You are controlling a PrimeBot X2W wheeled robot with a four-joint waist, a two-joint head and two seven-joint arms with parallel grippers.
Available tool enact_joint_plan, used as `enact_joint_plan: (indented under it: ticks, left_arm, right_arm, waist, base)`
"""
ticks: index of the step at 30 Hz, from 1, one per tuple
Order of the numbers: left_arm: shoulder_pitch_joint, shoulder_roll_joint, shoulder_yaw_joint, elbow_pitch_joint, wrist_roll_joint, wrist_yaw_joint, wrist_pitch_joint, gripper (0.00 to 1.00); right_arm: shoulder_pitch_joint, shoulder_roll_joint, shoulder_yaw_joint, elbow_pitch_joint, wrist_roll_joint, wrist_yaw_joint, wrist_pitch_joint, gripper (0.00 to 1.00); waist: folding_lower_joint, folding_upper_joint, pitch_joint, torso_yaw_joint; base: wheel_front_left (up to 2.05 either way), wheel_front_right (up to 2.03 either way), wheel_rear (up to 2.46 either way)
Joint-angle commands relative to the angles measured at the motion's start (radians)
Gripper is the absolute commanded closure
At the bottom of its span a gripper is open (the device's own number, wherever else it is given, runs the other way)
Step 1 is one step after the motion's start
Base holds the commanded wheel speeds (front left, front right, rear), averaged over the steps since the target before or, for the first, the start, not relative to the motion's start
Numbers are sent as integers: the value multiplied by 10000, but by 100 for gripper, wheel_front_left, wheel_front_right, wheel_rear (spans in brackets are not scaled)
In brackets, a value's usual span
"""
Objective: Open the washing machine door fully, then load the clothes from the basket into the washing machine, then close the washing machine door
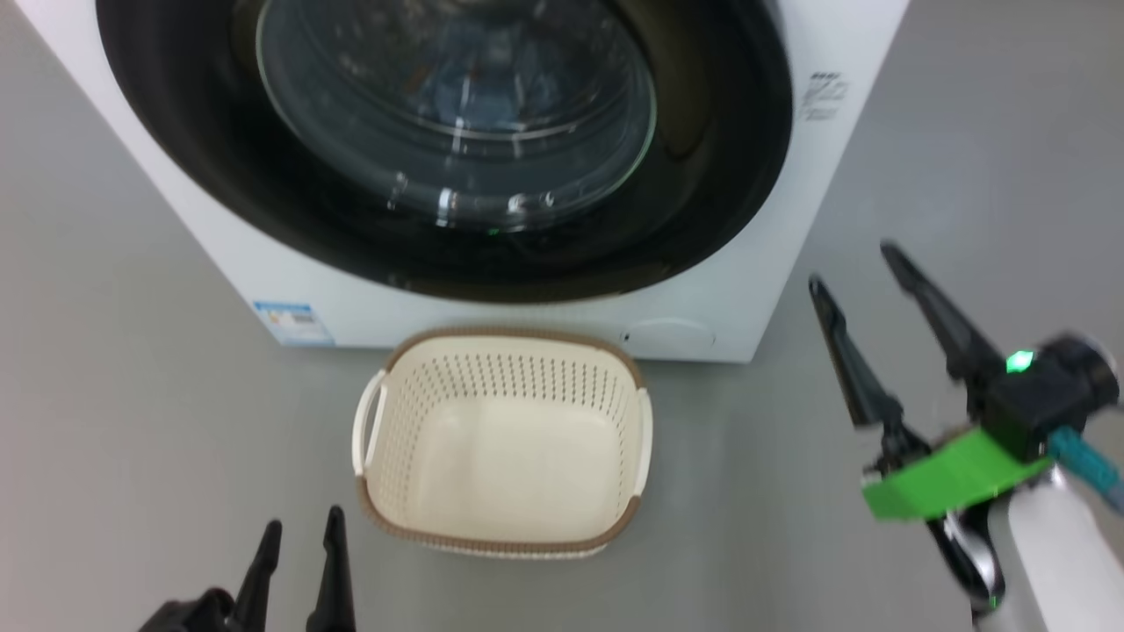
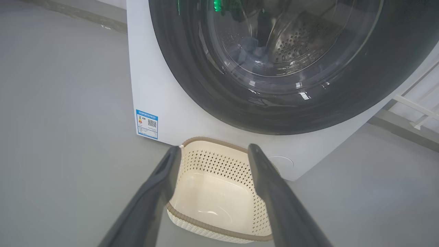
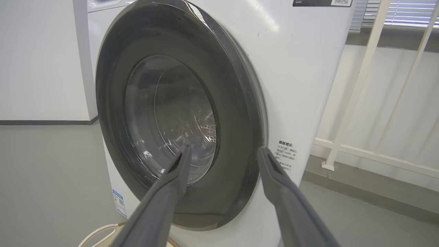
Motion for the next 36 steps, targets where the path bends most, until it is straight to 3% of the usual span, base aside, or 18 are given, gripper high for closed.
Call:
enact_joint_plan:
  ticks: [1, 10, 20, 36]
  left_arm:
    - [84, 116, 356, -302, 110, 102, -65, 0]
    - [708, 116, 454, -627, 549, 380, -65, 0]
    - [1013, 116, 534, -730, 758, 400, -65, 0]
    - [1233, 116, 768, -687, 956, 370, -65, 0]
  right_arm:
    - [474, 70, 28, -331, 100, -67, 39, 0]
    - [2588, 387, -862, -524, 73, -67, 39, 0]
    - [4068, 1058, -1686, -713, -130, -67, 39, 0]
    - [4604, 1591, -2106, -767, -265, -67, 39, 0]
  waist:
    - [0, 0, -871, -497]
    - [0, 0, -1652, -891]
    - [0, 0, -2001, -1115]
    - [0, 0, -2115, -1296]
  base:
    - [0, 0, 0]
    - [0, 0, 0]
    - [0, 0, 0]
    - [0, 0, 0]
